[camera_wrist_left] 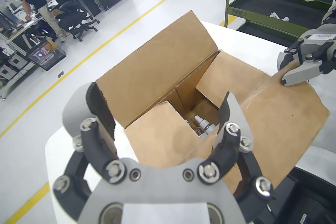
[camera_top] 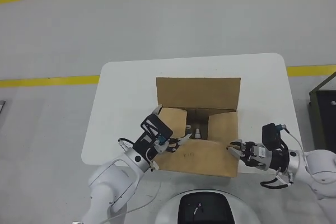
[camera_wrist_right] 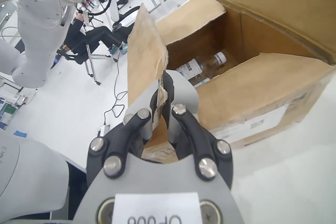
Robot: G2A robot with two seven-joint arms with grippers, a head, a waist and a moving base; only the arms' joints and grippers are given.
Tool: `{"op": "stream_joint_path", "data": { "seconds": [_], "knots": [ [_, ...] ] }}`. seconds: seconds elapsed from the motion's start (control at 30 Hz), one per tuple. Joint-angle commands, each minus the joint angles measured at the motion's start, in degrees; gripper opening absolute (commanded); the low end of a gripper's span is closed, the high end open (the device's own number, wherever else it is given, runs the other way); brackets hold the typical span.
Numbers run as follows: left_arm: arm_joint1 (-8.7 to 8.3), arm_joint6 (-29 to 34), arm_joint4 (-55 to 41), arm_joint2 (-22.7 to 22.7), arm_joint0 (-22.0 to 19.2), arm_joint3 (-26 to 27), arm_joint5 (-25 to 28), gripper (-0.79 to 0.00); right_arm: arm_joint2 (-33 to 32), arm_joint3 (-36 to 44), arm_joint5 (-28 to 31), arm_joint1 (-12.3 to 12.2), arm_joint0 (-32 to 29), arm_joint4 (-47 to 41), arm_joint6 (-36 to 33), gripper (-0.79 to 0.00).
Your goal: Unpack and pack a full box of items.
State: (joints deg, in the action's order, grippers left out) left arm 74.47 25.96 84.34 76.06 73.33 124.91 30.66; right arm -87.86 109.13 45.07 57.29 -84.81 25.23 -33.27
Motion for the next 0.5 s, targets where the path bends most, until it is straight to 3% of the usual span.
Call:
{"op": "stream_joint_path", "data": {
  "seconds": [0.0,0.27,0.47],
  "knots": [
    [-0.09,0.03,-0.38,0.33,-0.06,0.67,-0.15,0.000,-1.23,0.90,-0.62,0.01,0.50,2.67,2.22,-0.785],
    [-0.48,0.84,-2.09,1.09,-1.00,4.66,0.41,0.000,-5.00,5.88,2.18,0.16,0.97,15.90,13.27,-0.785],
    [-0.65,3.16,-2.66,-0.13,-2.18,6.00,0.36,0.000,-5.32,9.73,3.92,0.59,-2.44,36.34,25.22,-0.785]
  ]
}}
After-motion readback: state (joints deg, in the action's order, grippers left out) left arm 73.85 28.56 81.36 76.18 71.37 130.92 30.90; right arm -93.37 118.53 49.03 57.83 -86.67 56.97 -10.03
